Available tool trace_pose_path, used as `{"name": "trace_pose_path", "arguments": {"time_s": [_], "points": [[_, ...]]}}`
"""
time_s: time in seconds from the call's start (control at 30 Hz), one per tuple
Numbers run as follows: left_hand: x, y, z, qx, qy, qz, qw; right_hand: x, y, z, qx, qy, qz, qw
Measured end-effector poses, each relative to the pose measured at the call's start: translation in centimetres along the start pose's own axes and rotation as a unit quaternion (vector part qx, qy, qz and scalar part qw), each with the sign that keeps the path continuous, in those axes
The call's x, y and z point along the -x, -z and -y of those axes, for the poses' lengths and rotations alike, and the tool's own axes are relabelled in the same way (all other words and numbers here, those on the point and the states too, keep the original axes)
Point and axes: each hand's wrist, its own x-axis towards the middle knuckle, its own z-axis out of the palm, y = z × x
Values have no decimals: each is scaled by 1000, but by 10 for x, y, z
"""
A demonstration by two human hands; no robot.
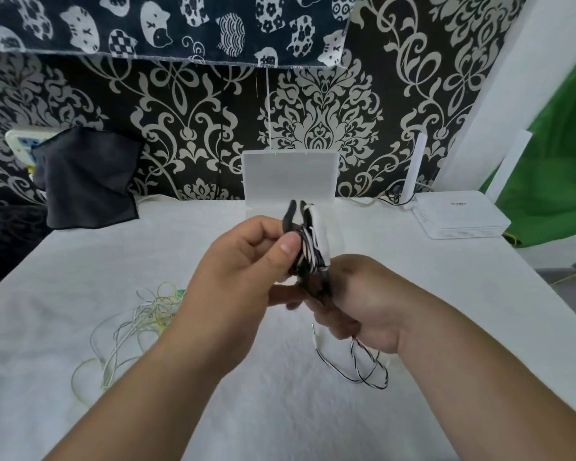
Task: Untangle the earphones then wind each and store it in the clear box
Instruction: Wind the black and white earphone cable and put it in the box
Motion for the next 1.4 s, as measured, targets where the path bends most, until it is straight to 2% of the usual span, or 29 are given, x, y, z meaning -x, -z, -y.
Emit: {"name": "trace_pose_path", "arguments": {"time_s": [0.1,0.2,0.27,0.37,0.5,0.63,0.73,0.97,1.13,1.27,1.4], "points": [[-3,4,-3,45,23,-77,996,-2,-1,0,-111,4,1,994],[-6,8,-5,84,34,-116,989,0,0,1,-145,51,6,988],[-6,8,-6,89,34,-121,988,3,-1,1,-111,85,0,990],[-5,6,-10,87,24,-113,990,4,0,4,4,131,-42,991],[-5,4,-16,65,11,-106,992,8,4,10,24,145,-41,988],[-5,4,-19,88,10,-103,991,11,1,12,-51,131,-14,990],[-7,5,-19,102,28,-117,987,9,-3,10,-31,118,-6,993],[-7,4,-17,101,21,-133,986,7,-9,8,-58,62,-49,995],[-8,5,-16,80,6,-147,986,5,-14,9,-141,39,-61,987],[-10,7,-14,67,4,-164,984,9,-13,9,-85,59,-36,994],[-9,8,-15,72,8,-161,984,12,-12,9,29,116,-45,992]]}}
